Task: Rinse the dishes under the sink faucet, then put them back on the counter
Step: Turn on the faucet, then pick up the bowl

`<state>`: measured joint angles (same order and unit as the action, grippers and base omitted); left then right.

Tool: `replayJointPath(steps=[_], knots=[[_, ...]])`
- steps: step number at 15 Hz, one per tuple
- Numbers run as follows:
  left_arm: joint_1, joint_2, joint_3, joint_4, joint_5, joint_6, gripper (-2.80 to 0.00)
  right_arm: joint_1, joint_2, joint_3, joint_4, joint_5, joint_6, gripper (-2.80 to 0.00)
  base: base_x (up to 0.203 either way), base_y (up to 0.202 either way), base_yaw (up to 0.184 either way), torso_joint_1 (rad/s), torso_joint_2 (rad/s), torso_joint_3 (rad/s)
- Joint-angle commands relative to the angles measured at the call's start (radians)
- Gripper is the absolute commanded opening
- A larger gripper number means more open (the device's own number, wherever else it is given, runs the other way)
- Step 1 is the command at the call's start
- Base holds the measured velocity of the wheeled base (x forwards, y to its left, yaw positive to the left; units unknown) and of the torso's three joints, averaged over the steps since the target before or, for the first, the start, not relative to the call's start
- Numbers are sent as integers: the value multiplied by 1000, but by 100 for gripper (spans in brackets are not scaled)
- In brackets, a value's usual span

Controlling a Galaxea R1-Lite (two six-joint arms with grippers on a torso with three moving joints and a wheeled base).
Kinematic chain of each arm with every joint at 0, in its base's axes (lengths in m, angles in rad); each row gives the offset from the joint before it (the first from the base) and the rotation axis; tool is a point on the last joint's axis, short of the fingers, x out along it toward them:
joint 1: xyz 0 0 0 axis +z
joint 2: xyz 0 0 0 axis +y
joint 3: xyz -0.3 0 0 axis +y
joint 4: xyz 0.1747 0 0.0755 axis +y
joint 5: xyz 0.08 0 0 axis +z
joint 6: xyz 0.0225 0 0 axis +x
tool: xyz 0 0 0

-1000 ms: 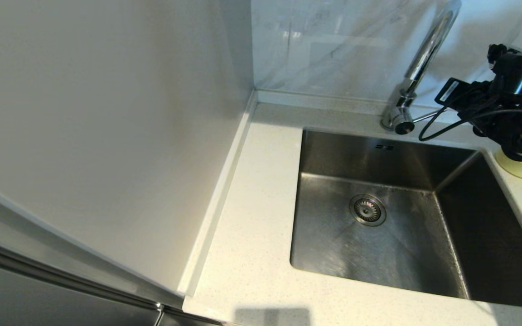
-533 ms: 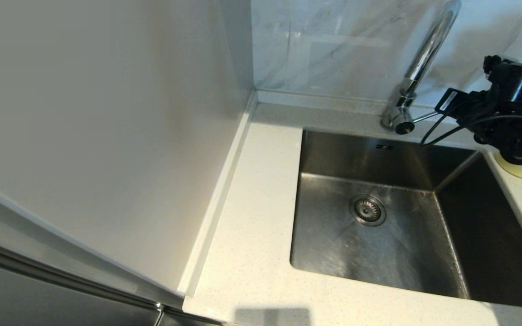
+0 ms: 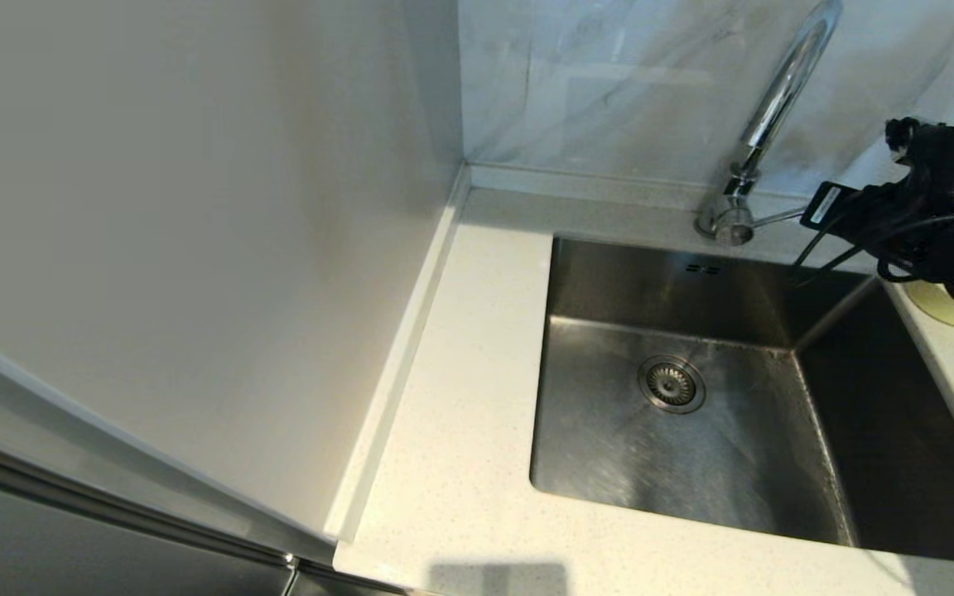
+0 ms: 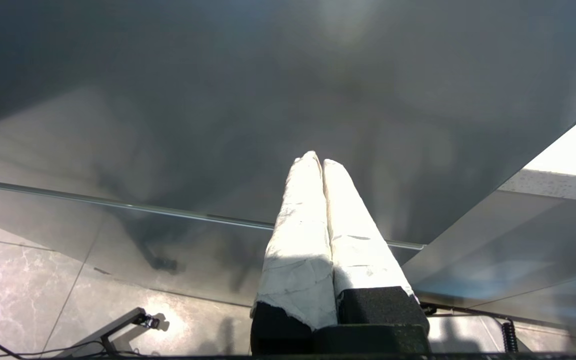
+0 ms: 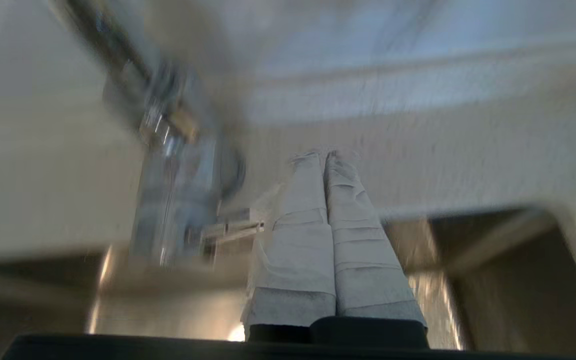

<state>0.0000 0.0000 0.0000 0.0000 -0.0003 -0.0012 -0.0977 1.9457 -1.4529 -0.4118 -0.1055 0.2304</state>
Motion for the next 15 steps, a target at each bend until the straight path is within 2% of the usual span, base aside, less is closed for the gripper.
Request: replayJointPath(steps=[1, 4, 5, 7, 10, 12, 13, 15], knots=[[0, 1, 0, 0, 0, 0, -280, -5, -80, 49, 33, 37, -3, -280, 0, 0, 0, 0, 0, 0], [0, 0, 0, 0, 0, 0, -280, -21, -136, 111, 81, 103, -19, -280, 0, 0, 0, 0, 0, 0], [0, 0, -1, 0, 0, 0, -280, -28, -136, 111, 76, 103, -18, -280, 0, 0, 0, 0, 0, 0], [0, 0, 0, 0, 0, 0, -280, -49, -139, 94, 73, 75, -16, -280, 0, 0, 0, 0, 0, 0], [0, 1, 0, 0, 0, 0, -280, -105, -148, 64, 76, -41, -20, -280, 0, 0, 0, 0, 0, 0], [0, 0, 0, 0, 0, 0, -280, -171, -149, 75, 94, -32, -55, -280, 0, 0, 0, 0, 0, 0], [0, 0, 0, 0, 0, 0, -280, -205, -153, 88, 114, 24, -71, -280, 0, 0, 0, 0, 0, 0], [0, 0, 0, 0, 0, 0, -280, -302, -179, 123, 131, 270, -79, -280, 0, 0, 0, 0, 0, 0]])
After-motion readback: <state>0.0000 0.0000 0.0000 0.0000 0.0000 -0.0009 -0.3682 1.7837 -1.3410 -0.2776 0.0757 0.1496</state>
